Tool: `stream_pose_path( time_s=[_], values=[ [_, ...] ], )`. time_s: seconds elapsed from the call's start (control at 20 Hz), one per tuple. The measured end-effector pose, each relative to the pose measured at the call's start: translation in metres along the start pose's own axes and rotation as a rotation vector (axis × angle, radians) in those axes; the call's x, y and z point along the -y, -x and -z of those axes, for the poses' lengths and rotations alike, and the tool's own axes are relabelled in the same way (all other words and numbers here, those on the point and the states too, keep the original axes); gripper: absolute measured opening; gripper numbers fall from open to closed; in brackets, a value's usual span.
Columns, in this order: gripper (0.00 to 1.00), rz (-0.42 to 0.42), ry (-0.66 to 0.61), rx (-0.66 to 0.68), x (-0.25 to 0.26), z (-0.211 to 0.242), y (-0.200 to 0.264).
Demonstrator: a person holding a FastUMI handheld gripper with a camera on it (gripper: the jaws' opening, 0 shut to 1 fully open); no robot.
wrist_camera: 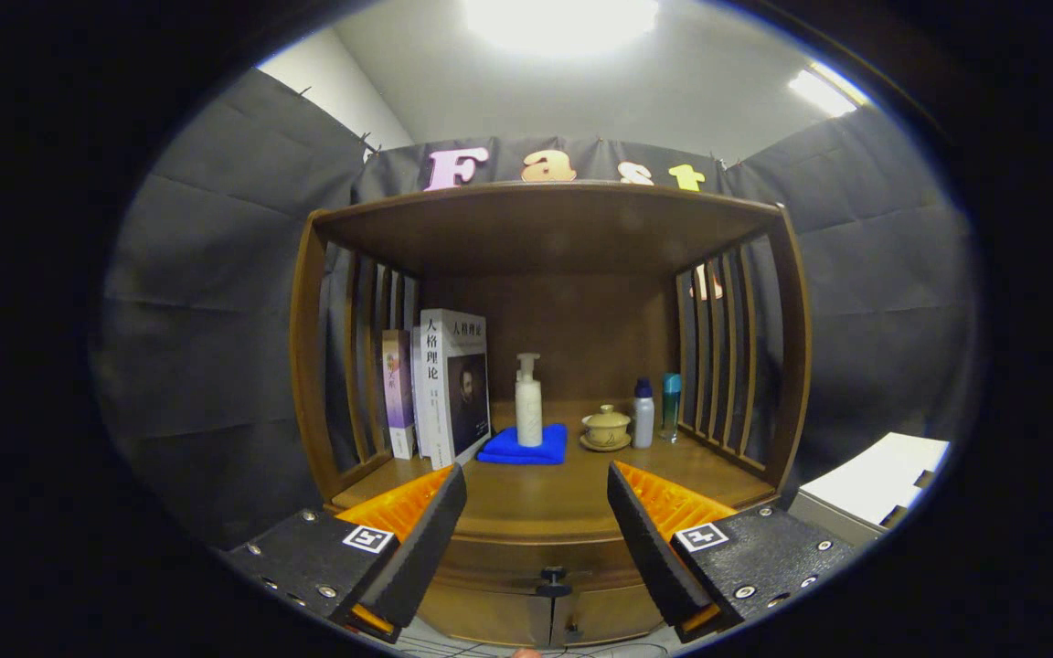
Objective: Pull open the drawer, take out the items inside it, and place them on the countertop above the cabinet.
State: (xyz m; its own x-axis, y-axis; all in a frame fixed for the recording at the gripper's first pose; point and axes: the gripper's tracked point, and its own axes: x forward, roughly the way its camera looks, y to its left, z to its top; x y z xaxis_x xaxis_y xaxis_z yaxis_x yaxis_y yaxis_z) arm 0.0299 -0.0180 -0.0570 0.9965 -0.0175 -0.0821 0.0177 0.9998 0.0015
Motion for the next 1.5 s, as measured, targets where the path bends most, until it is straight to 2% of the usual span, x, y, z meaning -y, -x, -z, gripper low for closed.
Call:
stream_pose_path(
  time_s=[0.15, 0.45, 0.75, 1.05, 1.3, 1.45, 1.5],
  values=[
    [0.96, -0.021, 0.026, -0.025, 0.003, 0.011, -0.012],
    [0.96, 0.038, 0.115, -0.057, 0.021, 0.041, -0.028],
    [0.96, 0.050, 0.038, -0.157, 0.008, 0.105, -0.030],
    [0.96, 0.045, 0.065, -0.252, 0.003, 0.179, -0.033],
    [0.93, 0.054, 0.071, -0.305, 0.006, 0.214, -0.045],
    [0.83, 0.064, 0.049, -0.310, 0.013, 0.221, -0.050],
    [0.76, 0.068, 0.044, -0.308, 0.016, 0.223, -0.053]
  ],
)
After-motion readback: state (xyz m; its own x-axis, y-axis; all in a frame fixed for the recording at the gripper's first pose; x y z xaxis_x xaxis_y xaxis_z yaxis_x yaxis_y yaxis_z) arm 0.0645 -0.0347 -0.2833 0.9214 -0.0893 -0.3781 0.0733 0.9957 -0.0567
